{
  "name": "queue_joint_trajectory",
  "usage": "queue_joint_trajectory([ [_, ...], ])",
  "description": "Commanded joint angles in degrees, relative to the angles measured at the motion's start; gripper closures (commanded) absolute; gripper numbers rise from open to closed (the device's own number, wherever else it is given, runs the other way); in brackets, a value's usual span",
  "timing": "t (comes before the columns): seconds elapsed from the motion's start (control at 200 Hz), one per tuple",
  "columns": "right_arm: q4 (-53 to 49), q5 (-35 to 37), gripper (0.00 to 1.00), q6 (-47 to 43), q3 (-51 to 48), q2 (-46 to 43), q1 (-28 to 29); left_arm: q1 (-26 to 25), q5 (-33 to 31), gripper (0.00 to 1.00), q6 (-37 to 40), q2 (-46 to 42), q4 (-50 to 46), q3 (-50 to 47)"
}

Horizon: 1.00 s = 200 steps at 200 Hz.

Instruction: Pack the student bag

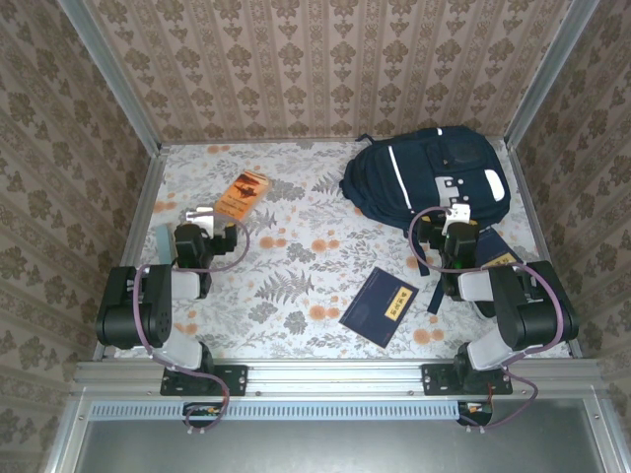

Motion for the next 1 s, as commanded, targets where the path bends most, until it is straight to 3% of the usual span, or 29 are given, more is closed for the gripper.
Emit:
queue_joint_trajectory([
  [0.0, 1.4, -0.7, 0.00, 0.6, 0.5, -0.6, -0.2, 0.4, -0.7, 0.00, 0.1, -0.5, 0.3, 1.0],
  [0.105, -2.9, -0.5, 0.00, 0.5, 0.2, -6.1, -0.2, 0.4, -3.2, 0.00, -0.7, -3.0, 1.4, -0.5],
  [0.22, -11.3, 0.7, 0.00, 1.1, 1.9, -13.8, -0.1, 0.3, -5.1, 0.00, -1.4, -9.6, -4.4, -0.4],
  [0.385, -35.5, 3.8, 0.00, 12.6, 11.8, -20.3, 0.0, -0.3, -7.3, 0.00, -3.8, -22.8, -21.4, 2.9],
  [0.535, -57.4, -2.9, 0.00, 21.4, 22.1, -22.0, 0.0, -0.8, -8.3, 0.00, -11.9, -33.4, -40.2, 8.2],
  [0.635, -67.2, -11.3, 0.00, 26.3, 28.1, -21.3, 0.0, -0.9, -8.1, 0.00, -24.8, -37.1, -51.4, 11.2],
  [0.78, -73.7, -23.9, 0.01, 29.9, 33.8, -18.3, 0.2, -0.8, 2.0, 0.00, -32.3, -38.2, -61.2, 14.1],
  [0.995, -75.8, -24.1, 0.01, 33.0, 39.8, -9.8, 1.2, -0.7, 9.6, 0.00, -39.5, -37.0, -69.6, 16.9],
])
